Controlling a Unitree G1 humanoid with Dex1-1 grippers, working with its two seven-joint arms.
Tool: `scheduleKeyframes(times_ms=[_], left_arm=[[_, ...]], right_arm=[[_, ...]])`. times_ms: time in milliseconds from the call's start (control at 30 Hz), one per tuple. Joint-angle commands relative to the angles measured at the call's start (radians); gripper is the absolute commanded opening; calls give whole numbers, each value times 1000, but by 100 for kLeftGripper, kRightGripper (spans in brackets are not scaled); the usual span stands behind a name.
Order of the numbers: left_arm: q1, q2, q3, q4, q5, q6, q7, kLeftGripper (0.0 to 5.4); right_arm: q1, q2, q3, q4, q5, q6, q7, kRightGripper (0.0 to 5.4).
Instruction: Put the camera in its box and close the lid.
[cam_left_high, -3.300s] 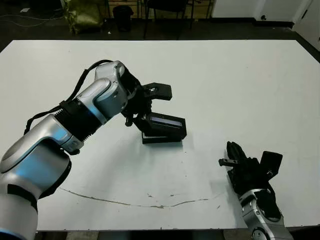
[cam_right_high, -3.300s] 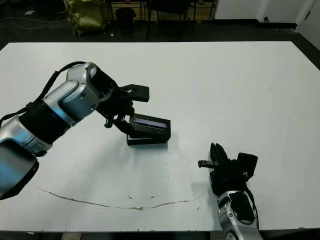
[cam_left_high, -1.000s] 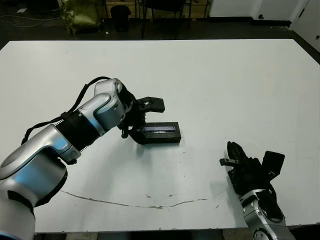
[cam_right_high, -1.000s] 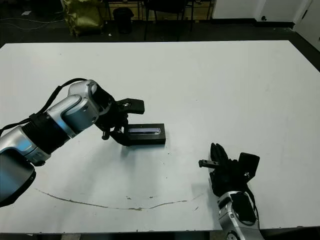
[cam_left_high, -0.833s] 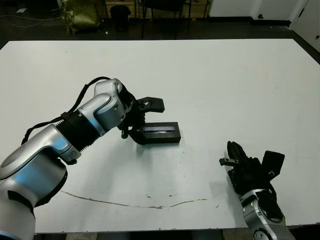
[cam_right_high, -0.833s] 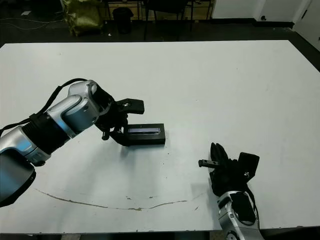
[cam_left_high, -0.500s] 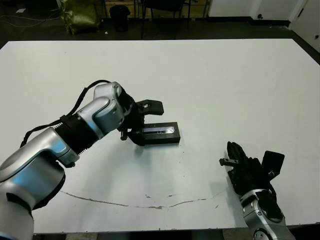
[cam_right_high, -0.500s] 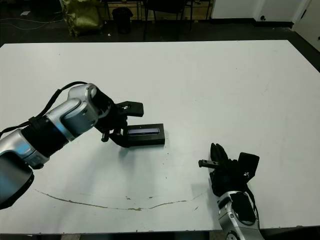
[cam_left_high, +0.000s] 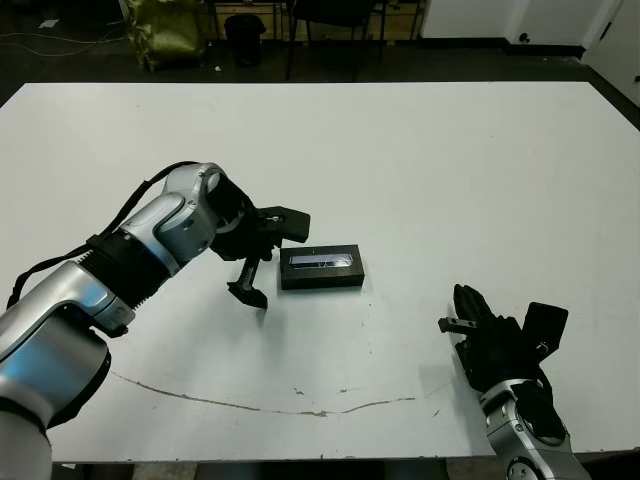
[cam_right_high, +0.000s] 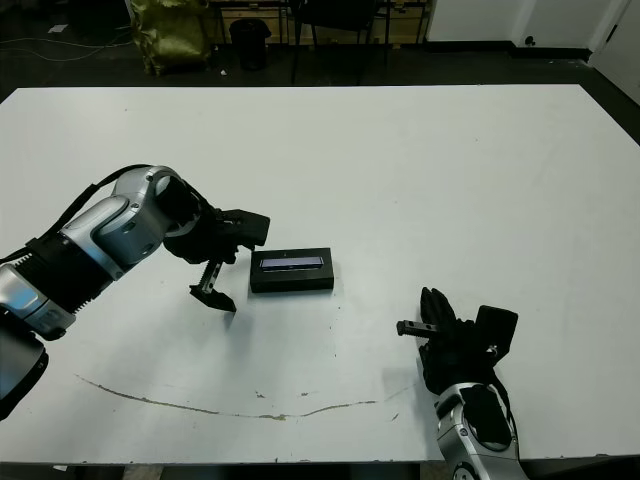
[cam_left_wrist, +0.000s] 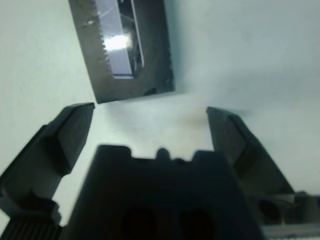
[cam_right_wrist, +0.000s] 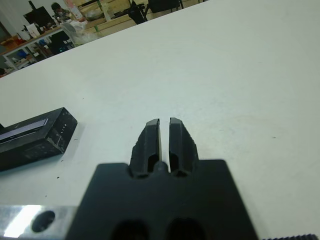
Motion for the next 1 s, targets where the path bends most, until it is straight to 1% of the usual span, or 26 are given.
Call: scheduleKeyframes(times_ms=[33,67,133,233,267,300,333,400,467,533,567,633,700,767,833,933,1000], left_arm=[[103,46,-29,-20,41,13,-6,538],[107,51,-29,-28,45,11,-4,538],[141,88,13,8,35,-19,27,538],[187,140,68,48,53,-98,113,538],[203,147,106,70,38,-108,145,538],[218,151,151,90,15,-93,176,538],[238,154,205,106,-11,-84,218,538],[301,149,345,82,-71,-27,339,538],[413,107,543,-21,-160,19,513,538],[521,28,715,-141,-251,53,672,529],[573,-22,781,-196,-293,36,744,515],[669,-123,864,-290,-351,-70,867,472],[735,-222,899,-375,-402,-154,953,424],[781,-316,896,-450,-443,-200,1022,374],[819,-404,867,-537,-469,-188,1097,320],[862,-489,775,-644,-452,-158,1173,248],[871,-529,715,-697,-440,-107,1221,197]], right_arm=[[11,-13,-6,22,-8,-4,5,0],[11,-13,-7,25,-7,-7,7,0],[11,-8,-10,18,0,2,0,0],[11,-4,-13,5,10,17,-6,0],[11,-6,-12,1,8,20,-8,0],[9,-7,-12,2,6,21,-9,0],[7,-7,-10,0,3,25,-14,0],[5,-5,-7,-3,-2,26,-18,0],[8,-11,-1,-6,-11,13,-14,0],[8,-12,-1,5,-14,-11,-3,0],[6,-12,-3,21,-11,-29,8,0],[-2,-14,-9,54,-8,-57,24,0],[-9,-21,-7,70,-19,-63,26,0],[-14,-19,-7,75,-15,-60,27,0],[-18,-13,-12,92,0,-75,39,0],[-23,-17,-9,119,-12,-115,52,0],[-21,-30,-4,127,-28,-140,62,0]])
